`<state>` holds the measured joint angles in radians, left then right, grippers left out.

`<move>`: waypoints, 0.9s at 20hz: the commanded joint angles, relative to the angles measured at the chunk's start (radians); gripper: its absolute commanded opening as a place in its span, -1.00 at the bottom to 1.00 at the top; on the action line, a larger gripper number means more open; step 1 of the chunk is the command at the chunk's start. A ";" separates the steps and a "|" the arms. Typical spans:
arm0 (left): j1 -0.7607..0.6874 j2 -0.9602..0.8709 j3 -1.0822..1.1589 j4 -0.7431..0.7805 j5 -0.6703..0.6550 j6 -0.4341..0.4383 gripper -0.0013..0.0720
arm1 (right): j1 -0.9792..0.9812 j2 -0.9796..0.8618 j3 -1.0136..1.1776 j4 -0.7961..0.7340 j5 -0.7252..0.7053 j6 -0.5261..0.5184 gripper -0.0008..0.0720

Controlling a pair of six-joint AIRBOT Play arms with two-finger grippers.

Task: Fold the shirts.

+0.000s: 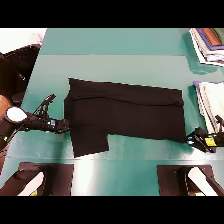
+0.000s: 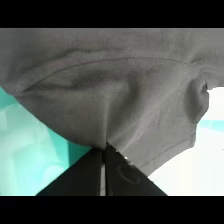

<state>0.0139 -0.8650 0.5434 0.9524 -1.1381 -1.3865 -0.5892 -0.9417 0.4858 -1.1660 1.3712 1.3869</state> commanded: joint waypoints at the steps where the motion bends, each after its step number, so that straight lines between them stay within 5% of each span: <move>1: 0.000 0.002 0.001 0.002 0.020 -0.002 -0.90 | 0.034 0.002 -0.032 0.048 -0.087 0.000 0.20; 3: 0.000 0.002 0.001 0.002 0.029 -0.002 -0.90 | 0.092 0.002 -0.032 0.050 -0.124 0.000 0.17; 8: 0.000 0.002 0.010 0.056 -0.003 -0.005 -0.90 | 0.191 0.003 -0.013 0.042 -0.135 0.000 -0.93; 13: 0.000 0.147 0.048 0.179 -0.170 -0.085 -0.90 | 0.266 0.051 0.145 -0.082 0.095 -0.026 -0.93; 18: 0.000 0.284 0.087 0.122 -0.419 -0.162 -0.90 | 0.345 0.240 0.230 -0.248 0.269 -0.003 -0.93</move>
<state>0.0135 -0.6422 0.6018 1.0939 -1.4162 -1.5040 -0.2863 -0.7868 0.6651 -1.3155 1.5257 1.3685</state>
